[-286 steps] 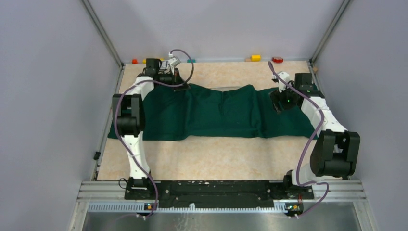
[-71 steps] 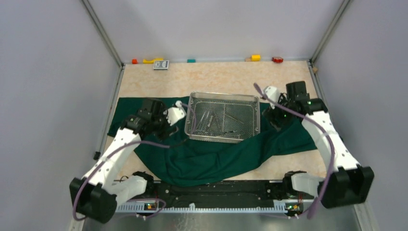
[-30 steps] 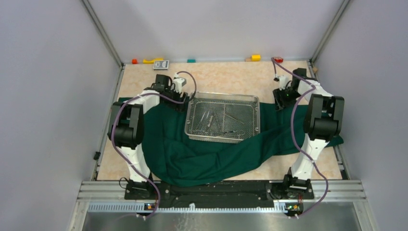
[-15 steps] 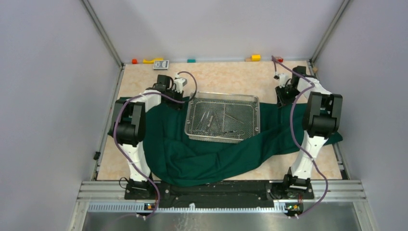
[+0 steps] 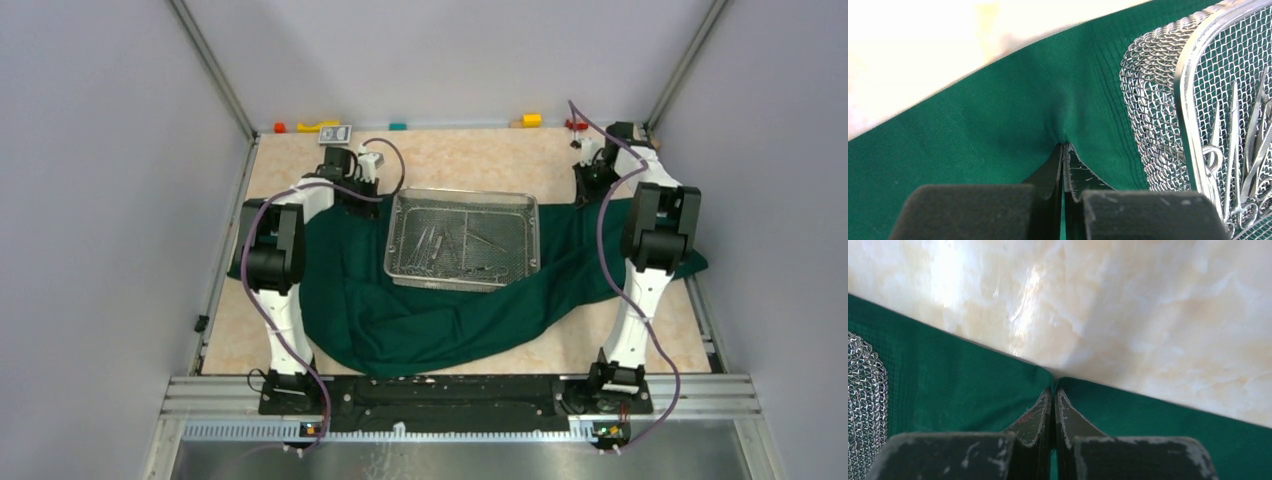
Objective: Open and lay out the surgical kit
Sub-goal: Move the surgical kit at the center of the board.
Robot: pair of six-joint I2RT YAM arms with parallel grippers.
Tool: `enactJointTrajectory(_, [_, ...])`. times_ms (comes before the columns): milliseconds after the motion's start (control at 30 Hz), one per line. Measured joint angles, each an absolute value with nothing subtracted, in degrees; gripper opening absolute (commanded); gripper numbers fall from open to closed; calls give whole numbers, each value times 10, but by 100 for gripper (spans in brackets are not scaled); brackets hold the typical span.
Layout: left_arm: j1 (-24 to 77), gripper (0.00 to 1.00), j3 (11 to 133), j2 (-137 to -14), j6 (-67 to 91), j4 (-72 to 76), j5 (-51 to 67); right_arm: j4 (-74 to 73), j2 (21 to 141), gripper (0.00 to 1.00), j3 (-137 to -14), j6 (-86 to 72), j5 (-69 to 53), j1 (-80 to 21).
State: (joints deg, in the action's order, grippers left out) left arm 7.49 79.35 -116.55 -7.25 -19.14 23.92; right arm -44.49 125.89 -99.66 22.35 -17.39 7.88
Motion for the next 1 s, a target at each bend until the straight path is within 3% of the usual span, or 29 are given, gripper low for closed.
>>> enactJointTrajectory(600, [38, 0, 895, -1238, -33, -194, 256, -466, 1398, 0, -1234, 168, -140, 43])
enactJointTrajectory(700, [37, 0, 908, -1246, -30, -196, 255, -467, 1403, 8, -1244, 164, -131, 40])
enactJointTrajectory(767, [37, 0, 915, -1251, -29, -195, 254, -466, 1404, 21, -1250, 162, -126, 38])
enactJointTrajectory(833, [37, 8, 919, -1252, -29, -195, 249, -462, 1404, 35, -1255, 161, -118, 38])
enactJointTrajectory(1000, [30, 53, 924, -1253, -33, -194, 240, -450, 1404, 55, -1260, 164, -102, 40])
